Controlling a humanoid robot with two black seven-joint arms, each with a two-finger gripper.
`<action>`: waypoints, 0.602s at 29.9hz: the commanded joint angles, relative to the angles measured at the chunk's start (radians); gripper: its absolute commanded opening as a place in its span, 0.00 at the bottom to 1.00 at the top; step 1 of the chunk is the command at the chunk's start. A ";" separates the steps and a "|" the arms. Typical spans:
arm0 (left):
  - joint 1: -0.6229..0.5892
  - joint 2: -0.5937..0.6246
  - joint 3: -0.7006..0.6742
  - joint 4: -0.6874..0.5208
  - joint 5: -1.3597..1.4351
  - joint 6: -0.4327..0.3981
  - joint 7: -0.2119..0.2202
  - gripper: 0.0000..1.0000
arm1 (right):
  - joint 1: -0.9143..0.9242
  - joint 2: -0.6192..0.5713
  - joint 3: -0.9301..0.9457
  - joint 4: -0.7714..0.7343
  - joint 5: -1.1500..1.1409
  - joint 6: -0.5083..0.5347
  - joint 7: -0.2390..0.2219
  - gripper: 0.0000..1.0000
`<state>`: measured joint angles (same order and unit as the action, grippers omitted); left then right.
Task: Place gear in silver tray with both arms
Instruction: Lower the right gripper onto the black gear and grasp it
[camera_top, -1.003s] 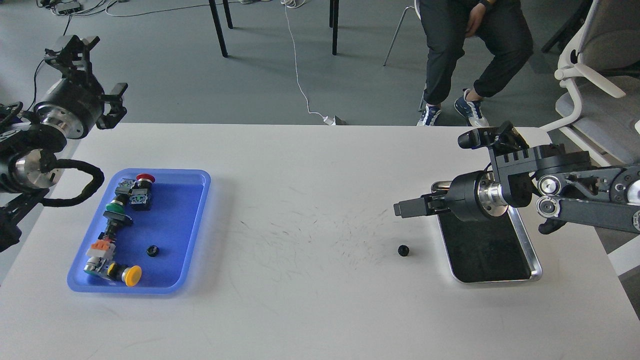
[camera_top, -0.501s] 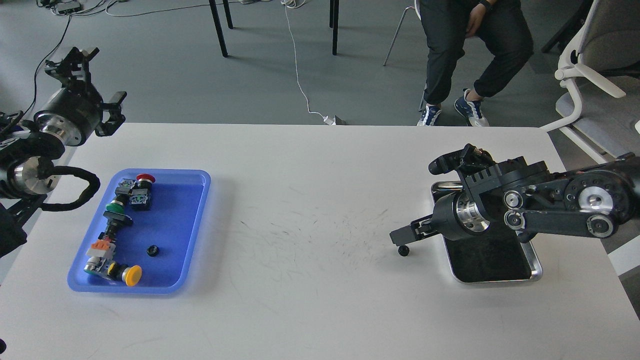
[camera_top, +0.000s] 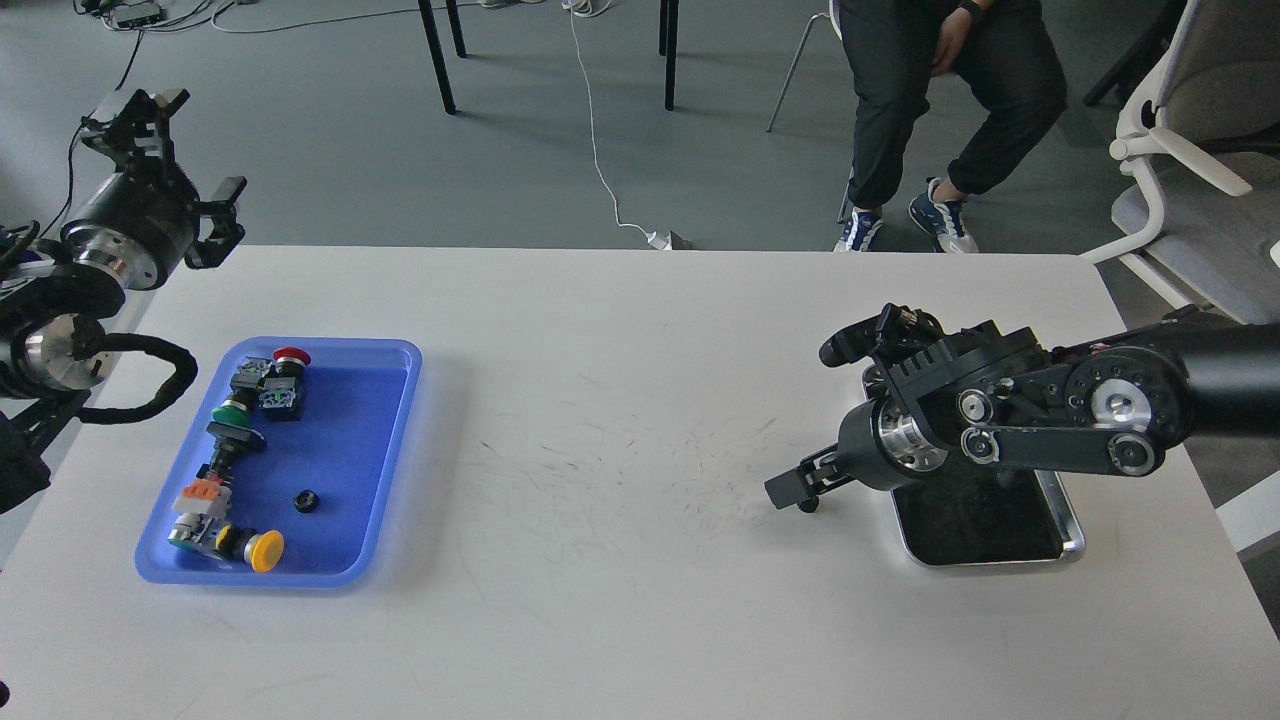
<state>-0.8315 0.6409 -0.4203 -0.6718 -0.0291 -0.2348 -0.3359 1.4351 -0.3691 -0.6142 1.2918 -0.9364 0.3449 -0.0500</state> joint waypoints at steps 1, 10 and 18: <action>0.000 -0.001 0.000 0.000 0.000 0.000 -0.005 0.98 | 0.001 0.018 -0.016 -0.005 0.001 0.023 0.001 0.80; 0.000 -0.001 -0.003 0.000 0.000 0.000 -0.005 0.98 | 0.005 0.033 -0.042 -0.023 -0.001 0.054 0.002 0.64; 0.000 -0.001 -0.005 0.000 0.000 0.002 -0.006 0.98 | 0.001 0.059 -0.053 -0.058 -0.002 0.057 0.002 0.40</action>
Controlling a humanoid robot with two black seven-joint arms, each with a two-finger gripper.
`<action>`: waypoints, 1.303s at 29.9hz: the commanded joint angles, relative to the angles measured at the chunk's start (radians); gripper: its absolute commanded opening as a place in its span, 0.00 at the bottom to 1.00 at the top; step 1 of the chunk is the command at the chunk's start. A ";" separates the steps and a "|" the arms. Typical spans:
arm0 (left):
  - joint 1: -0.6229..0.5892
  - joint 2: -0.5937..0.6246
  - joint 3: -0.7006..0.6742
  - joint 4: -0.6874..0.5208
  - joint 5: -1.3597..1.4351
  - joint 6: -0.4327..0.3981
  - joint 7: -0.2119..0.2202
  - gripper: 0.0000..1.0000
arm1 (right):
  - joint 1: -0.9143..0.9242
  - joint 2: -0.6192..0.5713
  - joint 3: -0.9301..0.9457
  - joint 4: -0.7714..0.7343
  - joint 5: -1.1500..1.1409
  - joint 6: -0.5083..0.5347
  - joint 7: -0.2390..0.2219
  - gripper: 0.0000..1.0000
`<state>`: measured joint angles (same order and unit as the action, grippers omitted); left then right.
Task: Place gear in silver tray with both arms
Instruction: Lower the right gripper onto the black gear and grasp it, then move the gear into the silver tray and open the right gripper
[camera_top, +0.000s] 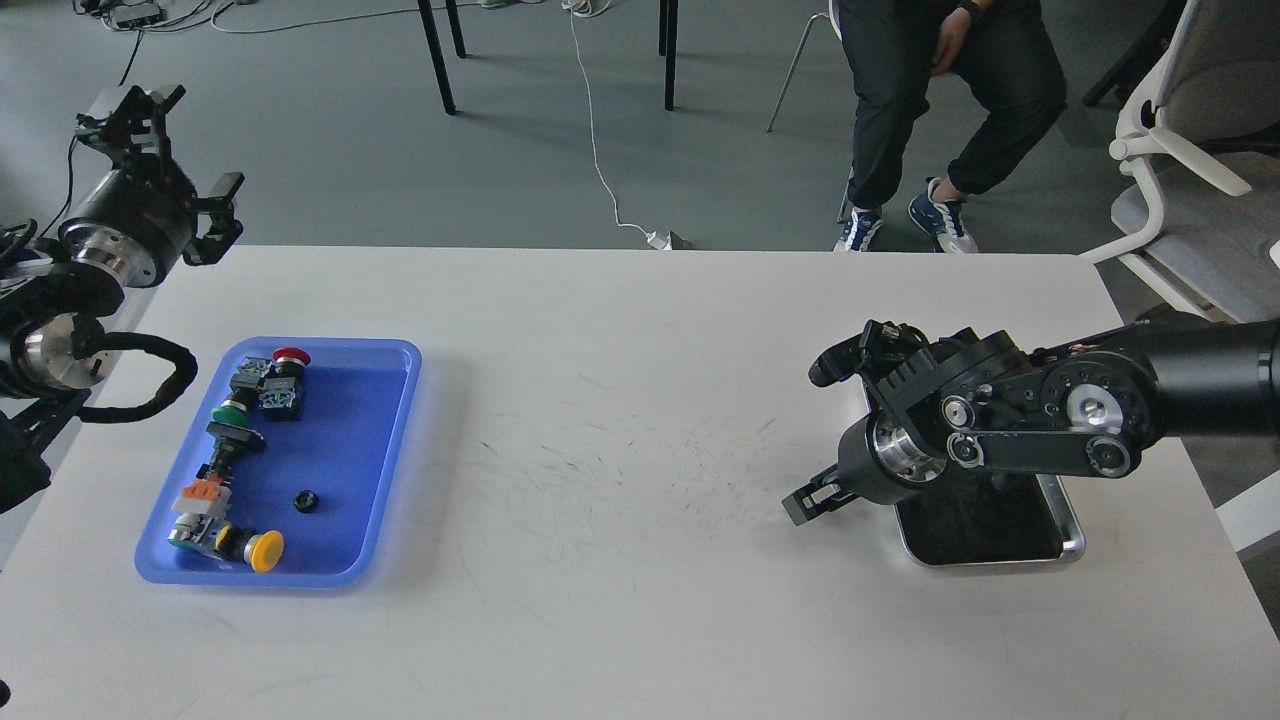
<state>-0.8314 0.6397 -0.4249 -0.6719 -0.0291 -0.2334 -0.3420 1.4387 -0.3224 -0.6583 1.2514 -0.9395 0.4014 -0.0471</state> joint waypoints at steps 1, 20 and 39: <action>0.000 0.000 0.000 0.000 0.000 0.000 0.000 0.98 | -0.003 0.017 -0.017 -0.021 0.001 0.001 0.000 0.39; 0.005 0.005 0.002 0.000 0.000 0.000 -0.011 0.98 | 0.112 -0.078 0.045 0.000 0.018 0.016 0.007 0.02; 0.005 -0.014 -0.003 -0.002 0.000 0.003 -0.011 0.98 | -0.104 -0.434 0.190 -0.136 -0.028 -0.029 0.032 0.02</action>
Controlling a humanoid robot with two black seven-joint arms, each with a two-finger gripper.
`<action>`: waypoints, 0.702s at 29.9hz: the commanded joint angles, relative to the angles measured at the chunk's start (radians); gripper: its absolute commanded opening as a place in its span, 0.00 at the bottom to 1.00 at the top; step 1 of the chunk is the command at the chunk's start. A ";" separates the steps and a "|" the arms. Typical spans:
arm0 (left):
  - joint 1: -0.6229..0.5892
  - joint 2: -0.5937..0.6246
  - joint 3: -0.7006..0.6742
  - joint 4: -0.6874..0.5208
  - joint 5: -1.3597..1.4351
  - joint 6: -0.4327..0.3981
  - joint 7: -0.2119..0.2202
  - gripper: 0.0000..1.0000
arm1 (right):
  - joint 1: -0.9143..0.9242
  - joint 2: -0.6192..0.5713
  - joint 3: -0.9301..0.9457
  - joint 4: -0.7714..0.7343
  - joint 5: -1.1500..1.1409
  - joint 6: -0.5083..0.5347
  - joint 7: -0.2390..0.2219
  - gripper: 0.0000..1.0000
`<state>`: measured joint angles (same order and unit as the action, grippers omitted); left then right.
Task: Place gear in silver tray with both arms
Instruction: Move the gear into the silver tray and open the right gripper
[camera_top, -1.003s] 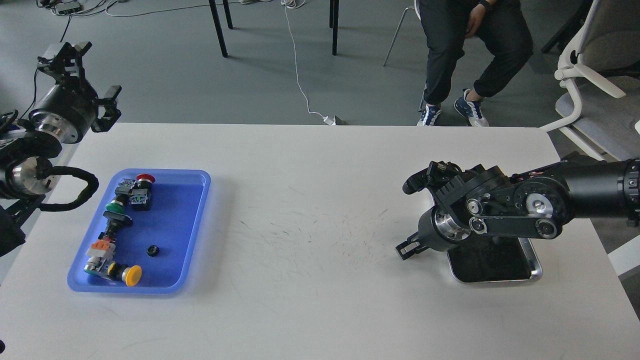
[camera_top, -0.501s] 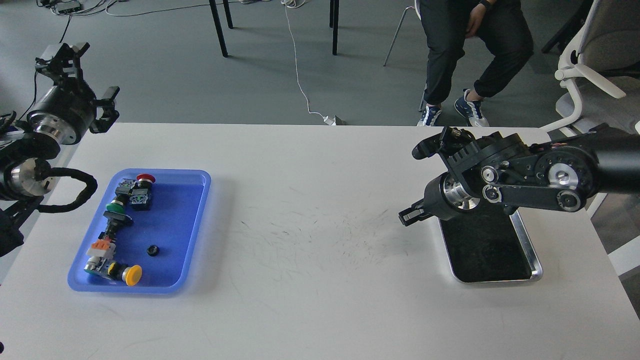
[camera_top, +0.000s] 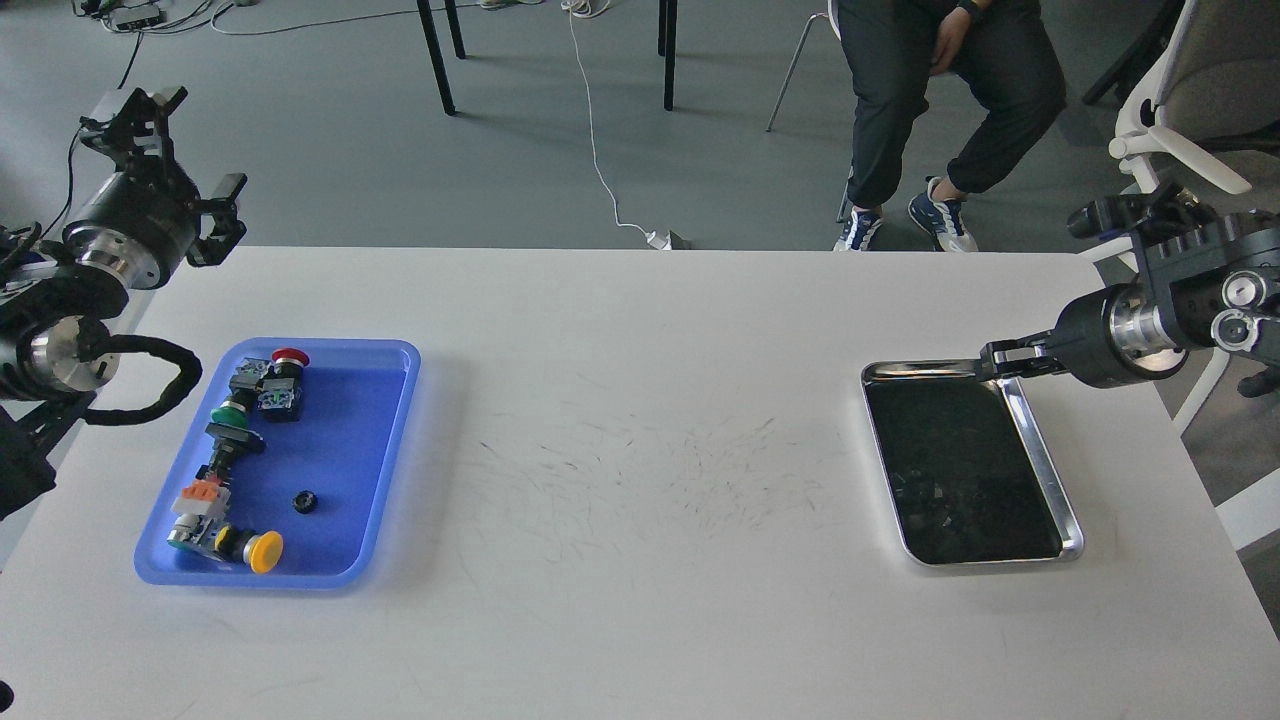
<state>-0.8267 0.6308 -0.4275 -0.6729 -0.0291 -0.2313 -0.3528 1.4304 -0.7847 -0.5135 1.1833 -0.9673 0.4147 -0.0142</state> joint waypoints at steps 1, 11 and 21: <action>0.000 -0.008 0.000 -0.001 0.000 0.001 0.000 0.98 | -0.122 0.047 0.059 -0.089 -0.001 -0.045 -0.001 0.02; 0.000 -0.013 0.000 -0.001 0.000 0.000 0.000 0.98 | -0.196 0.114 0.081 -0.107 0.005 -0.053 -0.003 0.04; 0.000 -0.013 0.000 -0.001 0.000 0.000 -0.002 0.98 | -0.212 0.128 0.082 -0.105 0.007 -0.070 -0.004 0.44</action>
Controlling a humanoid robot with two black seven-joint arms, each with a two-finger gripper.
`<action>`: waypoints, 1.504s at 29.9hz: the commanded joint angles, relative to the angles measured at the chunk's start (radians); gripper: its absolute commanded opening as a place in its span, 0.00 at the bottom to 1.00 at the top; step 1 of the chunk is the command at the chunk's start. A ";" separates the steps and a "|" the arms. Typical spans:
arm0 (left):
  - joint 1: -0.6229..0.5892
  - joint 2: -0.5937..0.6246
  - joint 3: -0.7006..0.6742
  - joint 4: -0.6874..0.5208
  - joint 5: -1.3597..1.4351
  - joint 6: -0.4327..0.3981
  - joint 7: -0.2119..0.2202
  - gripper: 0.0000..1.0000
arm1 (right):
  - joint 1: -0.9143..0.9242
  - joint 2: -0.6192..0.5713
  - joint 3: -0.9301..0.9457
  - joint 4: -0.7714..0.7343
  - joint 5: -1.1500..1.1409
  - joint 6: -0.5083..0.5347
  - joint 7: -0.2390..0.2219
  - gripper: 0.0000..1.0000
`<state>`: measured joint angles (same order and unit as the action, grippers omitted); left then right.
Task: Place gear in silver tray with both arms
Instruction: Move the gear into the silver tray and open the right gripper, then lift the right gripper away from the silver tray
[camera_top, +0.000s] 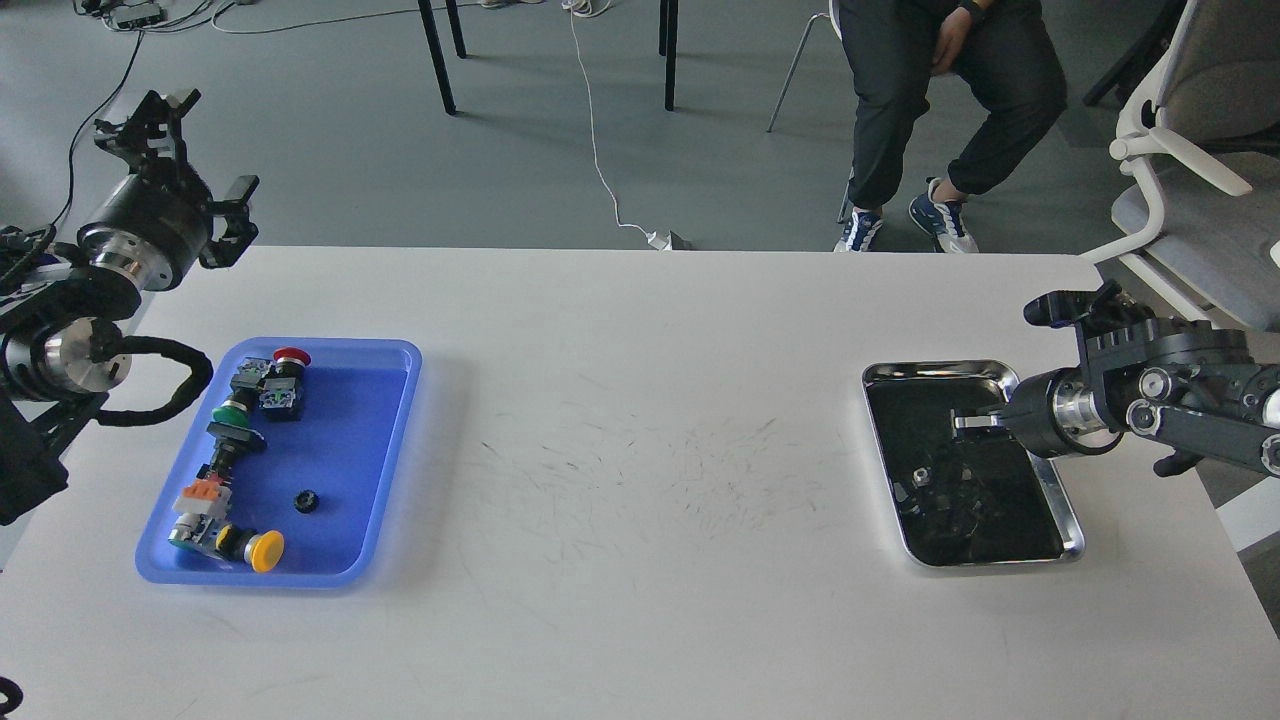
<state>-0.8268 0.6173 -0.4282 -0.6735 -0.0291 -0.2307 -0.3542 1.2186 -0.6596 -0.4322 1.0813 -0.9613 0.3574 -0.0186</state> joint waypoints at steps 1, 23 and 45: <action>0.000 0.001 0.000 0.000 0.000 0.001 0.000 0.98 | -0.001 0.005 0.001 -0.003 0.003 -0.020 0.000 0.60; -0.015 0.217 0.002 -0.197 0.210 -0.010 0.003 0.98 | -0.057 -0.112 0.714 -0.072 0.425 -0.029 0.005 0.95; 0.049 0.395 0.153 -0.865 1.751 0.114 -0.035 0.97 | -0.608 -0.046 1.142 -0.402 1.329 0.131 0.118 0.96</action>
<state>-0.7923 1.0143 -0.3301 -1.5486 1.5004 -0.1557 -0.3584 0.6855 -0.7449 0.6441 0.7117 0.3655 0.4885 0.0909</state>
